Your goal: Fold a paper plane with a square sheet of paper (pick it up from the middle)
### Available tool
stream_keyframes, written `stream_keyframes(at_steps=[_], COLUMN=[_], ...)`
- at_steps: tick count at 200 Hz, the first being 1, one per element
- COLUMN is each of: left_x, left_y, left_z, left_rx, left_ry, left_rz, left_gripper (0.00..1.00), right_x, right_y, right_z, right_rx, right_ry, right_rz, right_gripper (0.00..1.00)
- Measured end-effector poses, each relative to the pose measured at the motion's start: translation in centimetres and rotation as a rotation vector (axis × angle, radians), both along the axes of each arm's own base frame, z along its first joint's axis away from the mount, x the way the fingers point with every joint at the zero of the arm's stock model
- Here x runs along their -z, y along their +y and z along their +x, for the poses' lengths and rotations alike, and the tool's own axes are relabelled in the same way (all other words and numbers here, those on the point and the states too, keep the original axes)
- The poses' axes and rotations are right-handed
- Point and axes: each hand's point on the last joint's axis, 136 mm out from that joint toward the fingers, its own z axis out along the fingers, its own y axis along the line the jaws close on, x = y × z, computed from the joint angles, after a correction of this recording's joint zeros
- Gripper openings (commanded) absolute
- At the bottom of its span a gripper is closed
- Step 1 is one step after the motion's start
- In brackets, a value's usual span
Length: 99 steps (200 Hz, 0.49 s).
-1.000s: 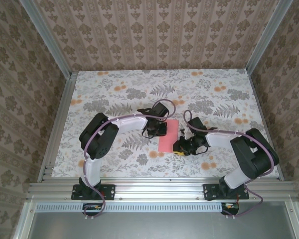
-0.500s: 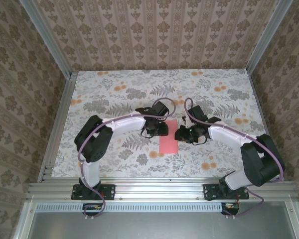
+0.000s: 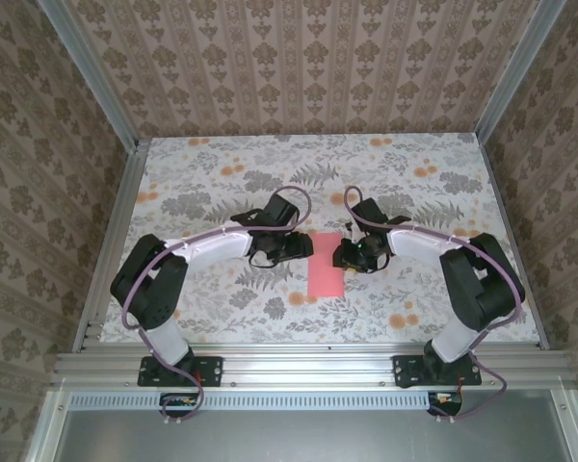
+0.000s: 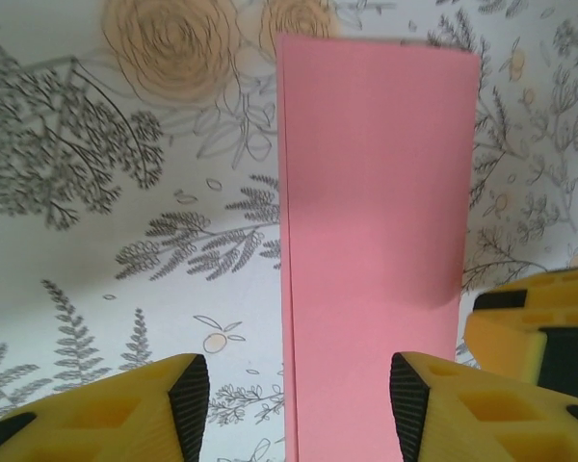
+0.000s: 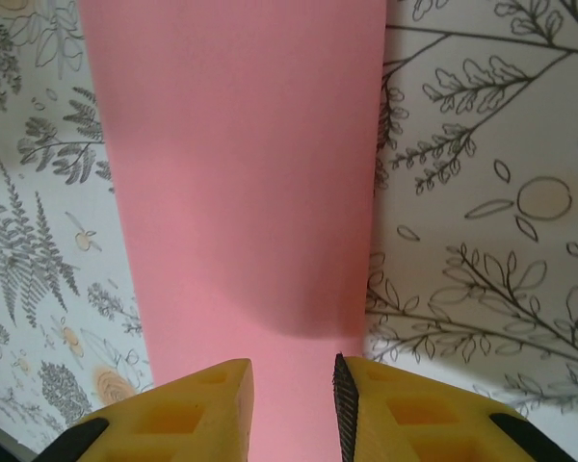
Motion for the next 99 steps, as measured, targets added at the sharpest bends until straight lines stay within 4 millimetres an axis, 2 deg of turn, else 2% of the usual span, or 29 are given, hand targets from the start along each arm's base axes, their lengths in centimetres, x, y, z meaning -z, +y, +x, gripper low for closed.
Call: stream_keyframes(at_steps=[53, 99], left_x=[0.6, 1.8], left_y=[-0.9, -0.8], left_z=[0.1, -0.1], left_rx=[0.001, -0.007], left_ry=[0.023, 0.053], left_rz=[-0.032, -0.015], left_gripper=[0.57, 0.58], right_x=[0.1, 0.5], right_y=[0.6, 0.4], right_z=[1.4, 1.6], right_rx=[-0.008, -0.017], right_ry=[-0.009, -0.007], right_rz=[0.0, -0.011], right_gripper=[0.32, 0.32])
